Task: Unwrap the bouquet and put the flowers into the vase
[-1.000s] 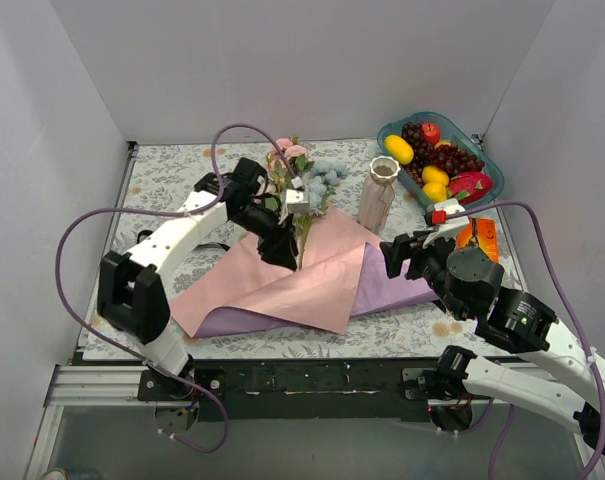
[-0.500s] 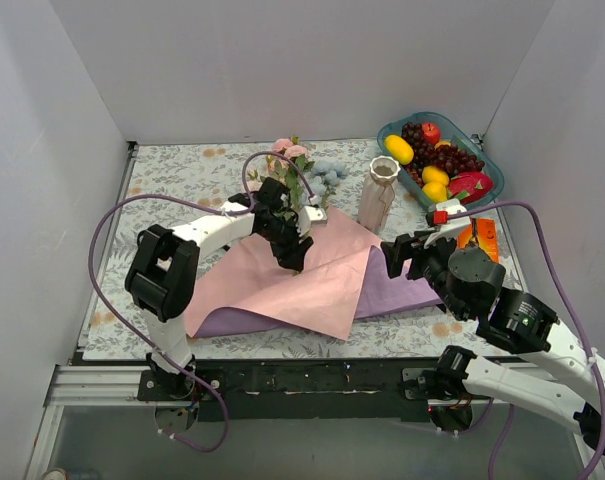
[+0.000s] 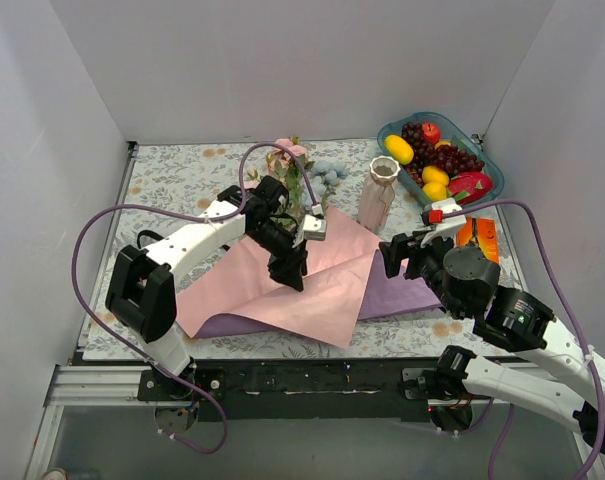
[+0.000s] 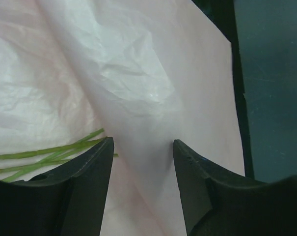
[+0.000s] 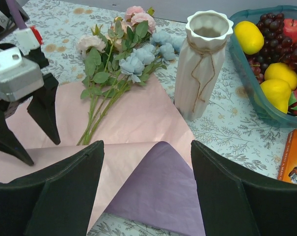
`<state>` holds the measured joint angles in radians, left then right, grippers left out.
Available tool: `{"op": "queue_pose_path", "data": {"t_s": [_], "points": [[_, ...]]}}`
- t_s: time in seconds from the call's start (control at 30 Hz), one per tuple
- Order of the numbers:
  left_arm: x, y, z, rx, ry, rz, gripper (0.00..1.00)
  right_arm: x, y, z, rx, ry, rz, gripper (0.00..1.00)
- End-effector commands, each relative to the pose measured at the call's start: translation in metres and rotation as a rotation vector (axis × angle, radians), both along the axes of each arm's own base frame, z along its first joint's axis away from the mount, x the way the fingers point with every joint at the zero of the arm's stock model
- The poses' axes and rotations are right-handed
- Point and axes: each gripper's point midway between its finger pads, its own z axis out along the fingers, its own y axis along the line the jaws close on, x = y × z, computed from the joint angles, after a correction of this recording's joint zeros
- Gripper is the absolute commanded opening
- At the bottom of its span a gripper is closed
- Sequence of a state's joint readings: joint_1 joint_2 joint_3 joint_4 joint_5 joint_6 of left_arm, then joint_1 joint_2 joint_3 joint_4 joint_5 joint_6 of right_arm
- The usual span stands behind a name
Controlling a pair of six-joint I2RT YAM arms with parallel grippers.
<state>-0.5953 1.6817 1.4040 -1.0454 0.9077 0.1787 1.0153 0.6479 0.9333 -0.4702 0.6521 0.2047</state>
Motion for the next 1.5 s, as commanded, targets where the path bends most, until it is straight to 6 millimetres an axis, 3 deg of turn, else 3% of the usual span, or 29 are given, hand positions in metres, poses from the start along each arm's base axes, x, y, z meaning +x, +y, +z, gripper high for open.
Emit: {"op": "queue_pose_path", "data": {"t_s": [0.0,0.1,0.2,0.3,0.4,0.43,0.5,0.53,0.57,0.6,0.63,0.7,0.77,0.93,0.97,1.1,1.23,1.33,1.43,1.47], "points": [[-0.034,0.013,-0.009,0.022,0.114,-0.064,0.51,0.002,-0.003,0.023,0.049,-0.048,-0.017,0.79],[-0.044,0.017,-0.010,0.039,0.155,-0.099,0.51,0.001,-0.006,0.025,0.048,-0.049,-0.023,0.79],[-0.043,0.016,0.010,0.037,0.176,-0.114,0.49,0.001,-0.006,0.027,0.051,-0.051,-0.021,0.79],[-0.025,0.003,0.064,-0.068,0.081,-0.086,0.49,0.001,-0.005,0.024,0.042,-0.043,-0.020,0.79],[-0.026,-0.003,0.104,-0.198,-0.063,-0.132,0.47,0.002,-0.004,0.021,0.045,-0.040,-0.024,0.79],[-0.018,-0.007,0.109,-0.210,-0.090,-0.106,0.47,0.002,-0.003,0.020,0.046,-0.040,-0.020,0.79],[0.027,-0.027,0.111,-0.226,-0.107,0.127,0.49,0.002,-0.002,0.021,0.053,-0.046,-0.019,0.79],[0.057,-0.022,0.089,-0.147,-0.190,0.257,0.49,0.002,-0.001,0.021,0.056,-0.045,-0.017,0.79],[0.083,-0.027,0.087,-0.169,-0.268,0.336,0.50,0.002,0.000,0.021,0.057,-0.046,-0.015,0.79],[0.095,-0.022,0.050,-0.097,-0.262,0.404,0.50,0.002,0.001,0.022,0.063,-0.047,-0.012,0.79],[0.108,-0.018,0.035,-0.045,-0.285,0.463,0.50,0.002,0.001,0.022,0.063,-0.047,-0.011,0.79],[0.098,-0.015,0.004,0.041,-0.223,0.415,0.50,0.002,0.000,0.023,0.063,-0.048,-0.012,0.79],[0.075,-0.015,-0.020,0.087,-0.136,0.342,0.49,0.001,-0.002,0.023,0.060,-0.046,-0.015,0.79],[0.010,-0.007,-0.046,0.117,-0.144,0.132,0.51,0.001,-0.008,0.024,0.069,-0.055,-0.032,0.79],[-0.009,-0.006,-0.045,0.126,-0.092,0.084,0.51,0.001,-0.007,0.023,0.062,-0.052,-0.030,0.79],[-0.040,-0.005,-0.015,0.050,-0.051,-0.050,0.51,0.004,-0.003,0.017,0.030,-0.040,-0.033,0.79],[-0.043,-0.005,0.010,-0.002,-0.099,-0.036,0.52,0.013,0.004,0.001,-0.036,-0.001,-0.056,0.80],[-0.011,-0.004,0.026,0.000,-0.159,0.109,0.51,0.020,0.011,-0.004,-0.070,0.013,-0.074,0.83],[0.057,0.014,0.049,-0.053,-0.155,0.400,0.55,0.029,0.019,-0.007,-0.114,0.019,-0.092,0.85],[0.089,0.037,0.055,-0.065,-0.147,0.515,0.56,0.034,0.027,-0.011,-0.142,0.034,-0.095,0.85]]}}
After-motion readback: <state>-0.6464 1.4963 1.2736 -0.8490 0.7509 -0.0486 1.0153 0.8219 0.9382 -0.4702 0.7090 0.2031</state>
